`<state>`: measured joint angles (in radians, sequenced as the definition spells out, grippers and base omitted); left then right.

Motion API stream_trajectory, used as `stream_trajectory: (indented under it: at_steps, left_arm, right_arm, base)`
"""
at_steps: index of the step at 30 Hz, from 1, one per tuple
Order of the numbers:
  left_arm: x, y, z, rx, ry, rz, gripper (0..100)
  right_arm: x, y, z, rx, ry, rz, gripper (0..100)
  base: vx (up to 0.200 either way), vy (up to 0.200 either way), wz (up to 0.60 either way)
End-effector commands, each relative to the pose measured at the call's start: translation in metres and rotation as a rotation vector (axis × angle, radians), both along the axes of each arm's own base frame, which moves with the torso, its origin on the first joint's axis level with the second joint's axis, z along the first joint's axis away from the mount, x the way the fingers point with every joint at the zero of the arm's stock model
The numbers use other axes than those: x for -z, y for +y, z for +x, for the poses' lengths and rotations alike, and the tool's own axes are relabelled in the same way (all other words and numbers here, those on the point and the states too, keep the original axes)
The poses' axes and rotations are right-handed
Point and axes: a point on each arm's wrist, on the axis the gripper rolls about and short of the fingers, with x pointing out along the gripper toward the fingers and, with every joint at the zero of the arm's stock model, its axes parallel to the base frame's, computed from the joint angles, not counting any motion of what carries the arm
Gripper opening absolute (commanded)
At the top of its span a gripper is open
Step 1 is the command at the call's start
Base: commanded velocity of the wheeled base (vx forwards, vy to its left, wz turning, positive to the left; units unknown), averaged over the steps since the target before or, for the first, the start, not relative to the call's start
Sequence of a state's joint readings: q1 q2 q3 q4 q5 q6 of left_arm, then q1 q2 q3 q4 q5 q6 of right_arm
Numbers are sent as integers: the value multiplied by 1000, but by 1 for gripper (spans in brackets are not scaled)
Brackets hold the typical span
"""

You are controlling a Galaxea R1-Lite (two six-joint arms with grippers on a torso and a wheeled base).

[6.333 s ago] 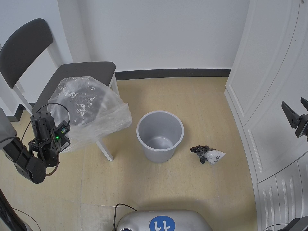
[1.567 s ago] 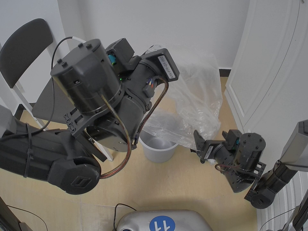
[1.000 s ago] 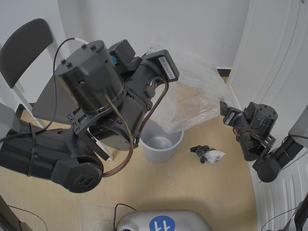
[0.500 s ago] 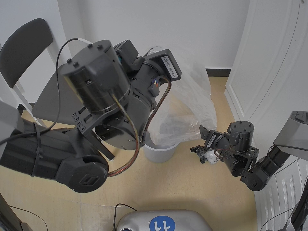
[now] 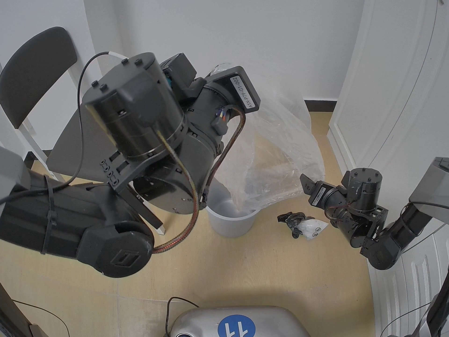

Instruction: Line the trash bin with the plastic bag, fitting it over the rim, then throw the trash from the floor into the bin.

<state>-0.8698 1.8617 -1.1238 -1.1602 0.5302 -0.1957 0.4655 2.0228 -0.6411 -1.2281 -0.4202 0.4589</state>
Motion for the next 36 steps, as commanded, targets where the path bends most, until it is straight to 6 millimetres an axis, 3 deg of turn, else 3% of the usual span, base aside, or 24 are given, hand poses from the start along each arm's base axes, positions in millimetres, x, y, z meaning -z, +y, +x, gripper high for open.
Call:
stream_trajectory:
  at_steps: [1, 8, 12, 18, 36]
  left_arm:
    - [-1, 2, 2, -6, 1, 0, 0]
    - [-7, 6, -2, -7, -10, -15, 0]
    - [-9, 8, -4, -6, -14, -19, 0]
    - [-10, 7, -6, -1, -14, -22, 0]
    - [-10, 3, -10, 18, -13, -22, 0]
  right_arm:
    - [-31, -13, -13, -39, -37, 47, 100]
    - [-58, -36, -16, -110, 59, 202, 100]
    - [-57, -42, -10, -101, 84, 227, 100]
    - [-48, -38, -1, -89, 102, 222, 100]
    - [-58, -26, 4, -111, 36, 410, 100]
  base:
    - [0, 0, 0]
    - [0, 0, 0]
    - [0, 0, 0]
    - [0, 0, 0]
    - [0, 0, 0]
